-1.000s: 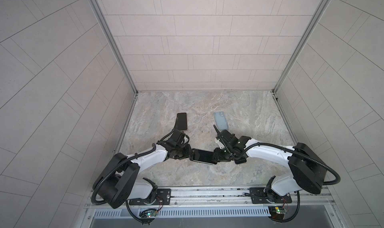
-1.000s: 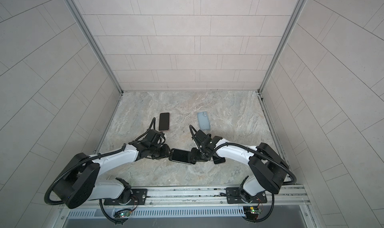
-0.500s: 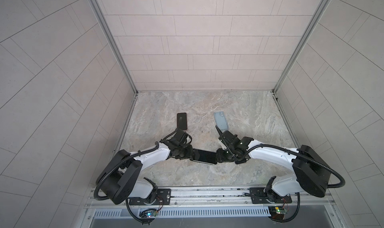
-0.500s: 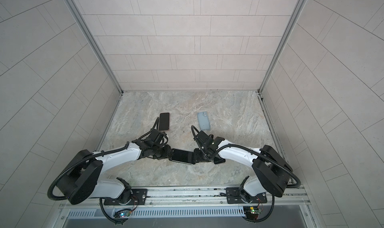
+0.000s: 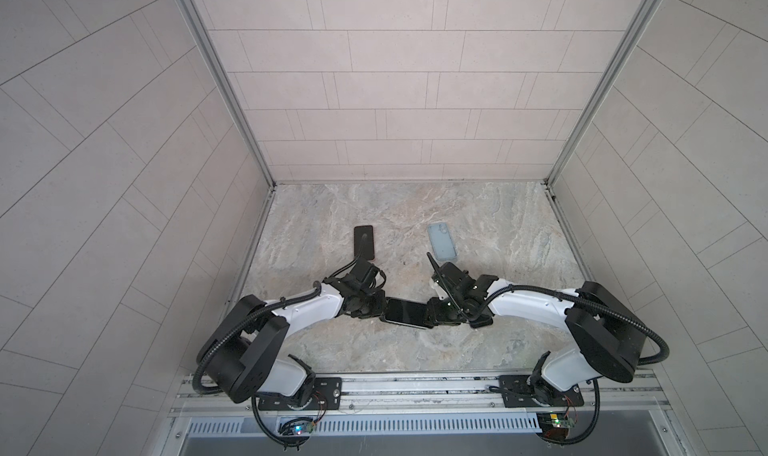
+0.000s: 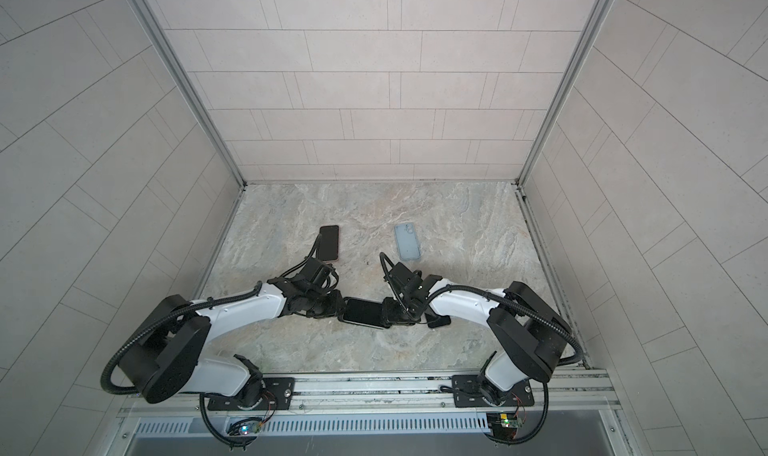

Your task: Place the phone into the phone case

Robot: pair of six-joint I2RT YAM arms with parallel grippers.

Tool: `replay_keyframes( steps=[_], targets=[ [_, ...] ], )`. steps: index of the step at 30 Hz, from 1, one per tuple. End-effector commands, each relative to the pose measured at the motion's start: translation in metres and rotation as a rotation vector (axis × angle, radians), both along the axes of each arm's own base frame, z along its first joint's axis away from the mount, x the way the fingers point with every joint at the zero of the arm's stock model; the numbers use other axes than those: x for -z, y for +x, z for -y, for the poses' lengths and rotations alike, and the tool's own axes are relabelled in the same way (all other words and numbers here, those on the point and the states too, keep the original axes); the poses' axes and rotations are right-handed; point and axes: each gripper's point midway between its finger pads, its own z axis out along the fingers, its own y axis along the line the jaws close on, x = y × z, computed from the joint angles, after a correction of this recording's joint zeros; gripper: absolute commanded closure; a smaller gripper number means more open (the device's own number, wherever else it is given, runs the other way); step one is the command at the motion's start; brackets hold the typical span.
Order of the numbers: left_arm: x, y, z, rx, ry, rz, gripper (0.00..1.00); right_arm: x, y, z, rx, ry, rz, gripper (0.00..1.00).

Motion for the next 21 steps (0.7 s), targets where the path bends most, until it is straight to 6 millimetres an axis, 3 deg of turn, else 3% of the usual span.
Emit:
replay_keyframes(
  steps=[1,14,21],
  targets=[
    [0.006,-0.003,-0.008,0.0,0.056,-0.014,0.71,-0.007,0.007,-0.008,0.005,0.018,0.015,0.54],
    [0.008,-0.005,-0.006,0.007,0.041,-0.02,0.76,-0.012,0.017,-0.02,-0.008,0.02,0.024,0.55],
    [0.007,-0.005,-0.005,0.009,0.035,-0.02,0.86,-0.008,0.015,-0.017,-0.024,0.003,0.016,0.44]
  ],
)
